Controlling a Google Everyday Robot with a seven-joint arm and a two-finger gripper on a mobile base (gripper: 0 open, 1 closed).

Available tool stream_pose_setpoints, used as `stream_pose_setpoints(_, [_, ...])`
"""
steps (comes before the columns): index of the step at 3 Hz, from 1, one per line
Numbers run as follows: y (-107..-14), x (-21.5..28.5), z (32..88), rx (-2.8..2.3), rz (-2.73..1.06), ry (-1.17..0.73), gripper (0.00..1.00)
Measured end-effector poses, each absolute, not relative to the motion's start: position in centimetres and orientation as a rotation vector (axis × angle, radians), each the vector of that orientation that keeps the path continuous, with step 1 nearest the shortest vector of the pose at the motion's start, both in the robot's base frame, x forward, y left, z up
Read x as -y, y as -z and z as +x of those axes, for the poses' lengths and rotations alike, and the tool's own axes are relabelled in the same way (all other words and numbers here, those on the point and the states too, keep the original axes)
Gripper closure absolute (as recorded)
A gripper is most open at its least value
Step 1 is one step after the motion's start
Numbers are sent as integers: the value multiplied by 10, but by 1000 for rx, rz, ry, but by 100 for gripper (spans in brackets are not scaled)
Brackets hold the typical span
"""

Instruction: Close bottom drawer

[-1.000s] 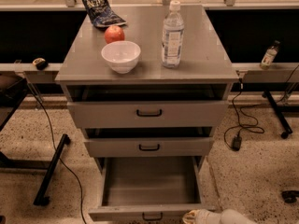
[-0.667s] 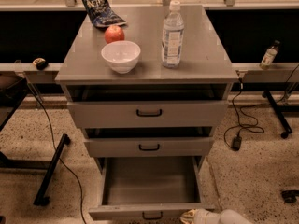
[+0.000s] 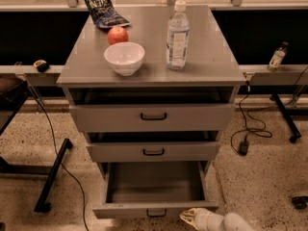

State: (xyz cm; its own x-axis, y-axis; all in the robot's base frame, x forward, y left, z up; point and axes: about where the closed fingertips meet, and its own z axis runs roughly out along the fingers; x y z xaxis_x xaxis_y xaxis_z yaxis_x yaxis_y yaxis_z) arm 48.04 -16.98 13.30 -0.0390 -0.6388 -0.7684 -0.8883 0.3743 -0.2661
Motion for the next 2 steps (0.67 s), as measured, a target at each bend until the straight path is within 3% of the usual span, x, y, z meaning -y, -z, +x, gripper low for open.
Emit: stream_pose_setpoints(2, [-136,150,519,-1680,-1266,-292,100])
